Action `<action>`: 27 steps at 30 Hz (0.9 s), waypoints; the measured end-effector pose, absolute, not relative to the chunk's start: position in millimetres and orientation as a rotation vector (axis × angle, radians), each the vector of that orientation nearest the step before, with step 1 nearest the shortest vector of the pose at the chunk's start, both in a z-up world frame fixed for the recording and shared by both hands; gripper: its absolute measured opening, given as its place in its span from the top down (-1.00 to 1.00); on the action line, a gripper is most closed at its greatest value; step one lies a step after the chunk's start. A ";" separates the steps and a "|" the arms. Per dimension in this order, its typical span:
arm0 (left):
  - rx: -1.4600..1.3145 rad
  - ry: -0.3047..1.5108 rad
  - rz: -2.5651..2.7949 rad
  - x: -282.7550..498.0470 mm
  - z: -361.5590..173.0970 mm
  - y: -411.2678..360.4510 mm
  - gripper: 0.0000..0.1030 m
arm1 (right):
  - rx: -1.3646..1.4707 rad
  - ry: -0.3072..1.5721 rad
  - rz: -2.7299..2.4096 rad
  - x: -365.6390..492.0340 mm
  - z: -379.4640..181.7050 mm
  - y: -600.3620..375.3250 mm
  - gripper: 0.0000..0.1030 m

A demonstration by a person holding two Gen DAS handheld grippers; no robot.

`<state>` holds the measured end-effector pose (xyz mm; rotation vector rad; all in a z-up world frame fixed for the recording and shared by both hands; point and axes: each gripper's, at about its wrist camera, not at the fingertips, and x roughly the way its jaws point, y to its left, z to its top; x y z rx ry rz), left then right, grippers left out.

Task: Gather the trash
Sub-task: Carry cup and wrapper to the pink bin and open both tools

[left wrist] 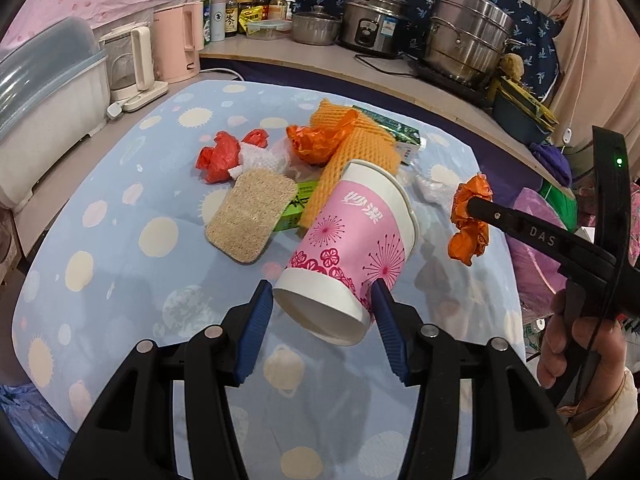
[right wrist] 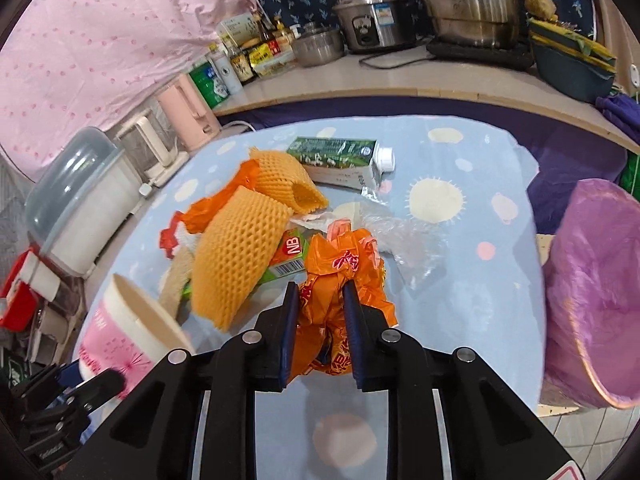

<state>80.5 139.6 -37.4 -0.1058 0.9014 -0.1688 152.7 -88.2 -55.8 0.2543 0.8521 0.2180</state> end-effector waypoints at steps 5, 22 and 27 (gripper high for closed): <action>-0.065 0.870 -0.249 76.3 -19.9 101.2 0.05 | 0.259 0.787 0.153 114.0 -27.6 -127.1 0.59; 0.048 0.771 -0.623 122.9 14.2 -126.9 0.05 | 0.345 0.756 -0.242 78.2 -40.1 -331.3 0.59; 0.106 0.794 -0.662 140.8 -4.9 -186.3 0.05 | 0.357 0.795 -0.281 86.9 -62.6 -356.4 0.57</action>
